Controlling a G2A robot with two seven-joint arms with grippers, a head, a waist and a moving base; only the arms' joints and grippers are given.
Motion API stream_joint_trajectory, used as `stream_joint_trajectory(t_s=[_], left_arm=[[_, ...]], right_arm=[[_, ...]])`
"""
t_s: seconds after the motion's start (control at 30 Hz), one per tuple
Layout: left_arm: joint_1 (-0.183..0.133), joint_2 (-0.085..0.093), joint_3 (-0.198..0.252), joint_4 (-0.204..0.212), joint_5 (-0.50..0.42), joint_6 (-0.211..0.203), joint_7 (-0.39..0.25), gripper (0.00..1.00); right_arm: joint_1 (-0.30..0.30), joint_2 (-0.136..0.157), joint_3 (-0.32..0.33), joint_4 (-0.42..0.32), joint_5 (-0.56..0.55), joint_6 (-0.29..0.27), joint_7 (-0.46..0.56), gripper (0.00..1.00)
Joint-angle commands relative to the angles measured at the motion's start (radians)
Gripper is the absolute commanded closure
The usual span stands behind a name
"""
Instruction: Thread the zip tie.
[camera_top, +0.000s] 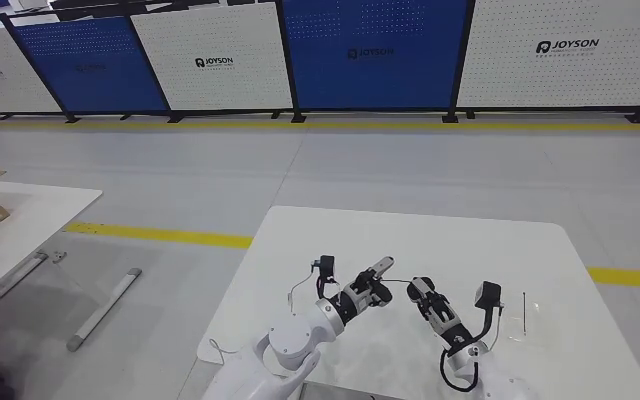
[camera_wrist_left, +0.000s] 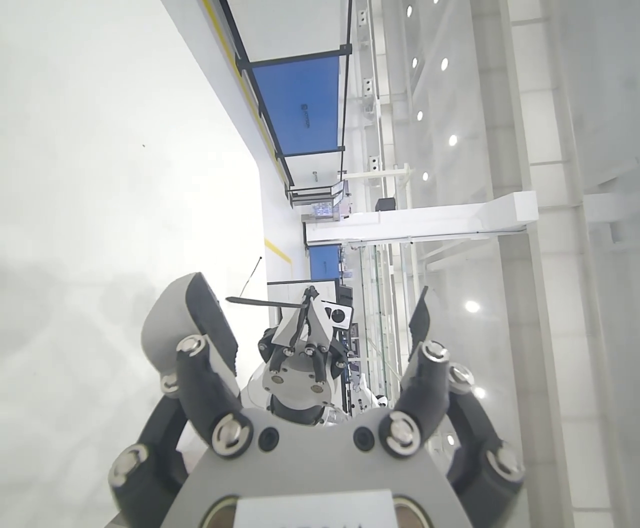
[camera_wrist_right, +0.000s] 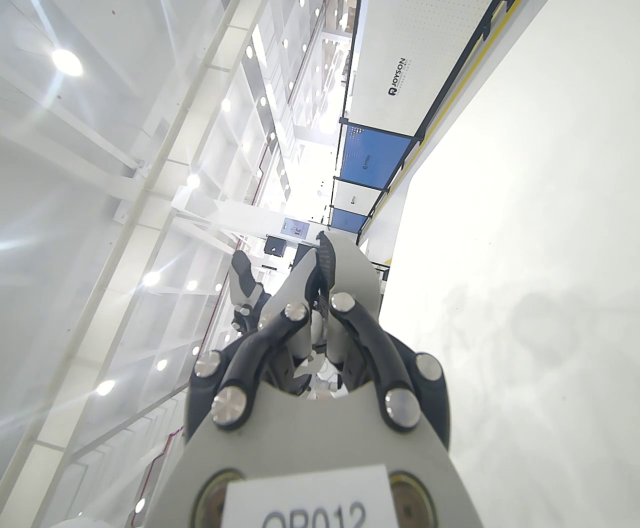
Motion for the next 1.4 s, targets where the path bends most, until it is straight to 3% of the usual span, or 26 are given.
stream_joint_trajectory(t_s=[0.0, 0.13, 0.37, 0.5, 0.6, 0.63, 0.93, 0.97, 1.0, 1.1, 1.2, 1.3, 1.37], left_arm=[[0.004, 0.001, -0.001, 0.0, 0.007, -0.005, -0.005, 0.58], [0.017, 0.004, -0.01, -0.007, 0.022, -0.016, -0.007, 0.64], [0.023, 0.005, -0.01, -0.007, 0.038, -0.018, -0.014, 0.64], [0.017, 0.002, -0.002, -0.004, 0.046, -0.019, -0.008, 0.75], [0.015, 0.001, 0.001, -0.003, 0.053, -0.017, 0.0, 0.89], [0.014, 0.001, 0.003, -0.003, 0.054, -0.015, 0.003, 1.0], [0.016, -0.001, 0.009, -0.007, 0.071, -0.019, 0.005, 0.98], [0.018, -0.001, 0.009, -0.009, 0.074, -0.02, 0.004, 0.73], [0.02, 0.0, 0.009, -0.011, 0.077, -0.021, 0.001, 0.59], [0.024, 0.001, 0.005, -0.016, 0.077, -0.022, -0.002, 0.44], [0.028, 0.001, 0.0, -0.018, 0.076, -0.025, -0.004, 0.54], [0.03, 0.002, -0.001, -0.018, 0.076, -0.026, -0.006, 0.58], [0.029, 0.001, -0.002, -0.015, 0.077, -0.027, -0.009, 0.69]], right_arm=[[0.0, 0.0, 0.0, 0.0, 0.0, 0.0, 0.0, 1.0], [0.0, 0.0, 0.0, 0.0, 0.0, 0.0, 0.0, 1.0], [0.0, 0.0, 0.0, 0.0, 0.0, 0.0, 0.0, 1.0], [0.0, 0.0, 0.0, 0.0, 0.0, 0.0, 0.0, 1.0], [0.0, 0.0, 0.0, 0.0, 0.0, 0.0, 0.0, 1.0], [0.0, 0.0, 0.0, 0.0, 0.0, 0.0, 0.0, 1.0], [0.0, 0.0, 0.0, 0.0, 0.0, 0.0, 0.0, 1.0], [0.0, 0.0, 0.0, 0.0, 0.0, 0.0, 0.0, 1.0], [0.0, 0.0, 0.0, 0.0, 0.0, 0.0, 0.0, 1.0], [0.0, 0.0, 0.0, 0.0, 0.0, 0.0, 0.0, 1.0], [0.0, 0.0, 0.0, 0.0, 0.0, 0.0, 0.0, 1.0], [0.0, 0.0, 0.0, 0.0, 0.0, 0.0, 0.0, 1.0], [0.0, 0.0, 0.0, 0.0, 0.0, 0.0, 0.0, 1.0]])
